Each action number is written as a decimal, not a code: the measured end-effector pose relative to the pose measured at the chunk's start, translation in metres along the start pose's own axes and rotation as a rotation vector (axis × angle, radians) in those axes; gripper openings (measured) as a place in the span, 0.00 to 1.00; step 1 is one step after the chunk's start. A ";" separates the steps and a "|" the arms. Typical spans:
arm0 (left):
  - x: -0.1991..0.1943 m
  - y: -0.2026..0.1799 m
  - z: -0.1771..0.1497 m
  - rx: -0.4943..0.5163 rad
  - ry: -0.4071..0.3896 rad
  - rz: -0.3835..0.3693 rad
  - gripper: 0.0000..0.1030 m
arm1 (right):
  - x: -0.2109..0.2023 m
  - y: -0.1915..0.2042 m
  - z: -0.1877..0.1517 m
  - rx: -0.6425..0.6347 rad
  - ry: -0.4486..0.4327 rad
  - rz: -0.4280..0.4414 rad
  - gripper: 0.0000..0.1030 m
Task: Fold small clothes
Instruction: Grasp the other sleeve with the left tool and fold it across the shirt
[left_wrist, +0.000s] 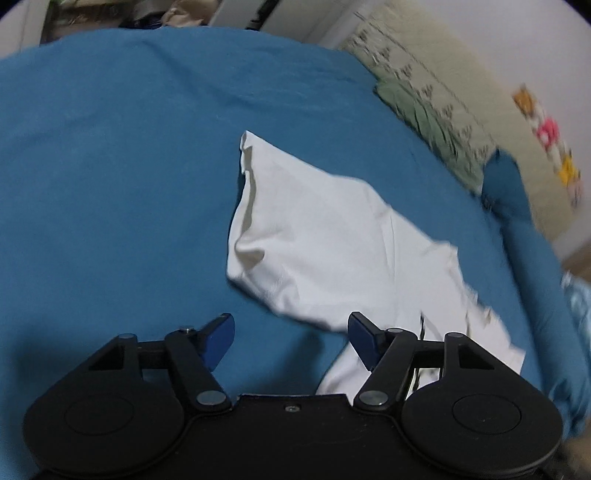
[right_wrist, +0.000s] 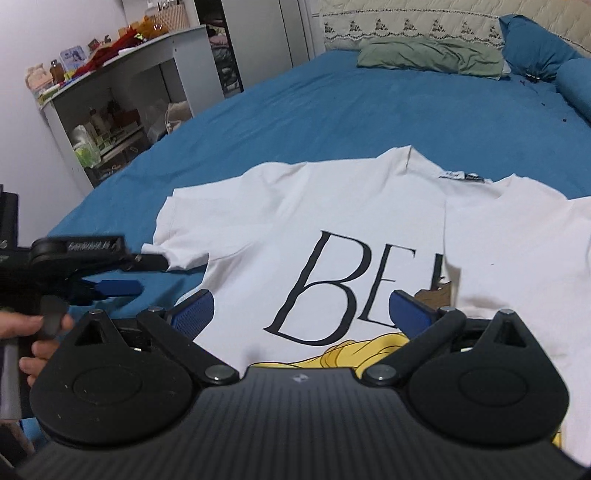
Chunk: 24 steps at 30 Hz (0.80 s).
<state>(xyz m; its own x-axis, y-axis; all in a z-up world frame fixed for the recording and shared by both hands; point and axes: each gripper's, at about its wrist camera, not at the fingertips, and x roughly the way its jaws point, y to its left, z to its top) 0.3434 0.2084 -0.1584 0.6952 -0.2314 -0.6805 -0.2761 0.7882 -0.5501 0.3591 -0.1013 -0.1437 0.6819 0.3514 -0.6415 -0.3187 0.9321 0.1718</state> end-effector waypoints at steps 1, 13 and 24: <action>0.001 0.000 0.002 -0.017 -0.011 -0.008 0.69 | 0.002 0.000 -0.001 0.000 0.002 -0.001 1.00; 0.020 -0.007 0.012 -0.043 -0.065 0.139 0.15 | 0.016 -0.011 -0.003 0.019 -0.002 -0.021 1.00; 0.009 -0.052 0.021 0.160 -0.123 0.188 0.07 | 0.000 -0.028 0.004 0.048 -0.042 -0.034 1.00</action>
<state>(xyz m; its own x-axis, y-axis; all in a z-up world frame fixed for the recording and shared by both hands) 0.3780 0.1767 -0.1259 0.7201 -0.0094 -0.6938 -0.3059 0.8932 -0.3296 0.3713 -0.1274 -0.1457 0.7189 0.3220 -0.6160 -0.2640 0.9463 0.1866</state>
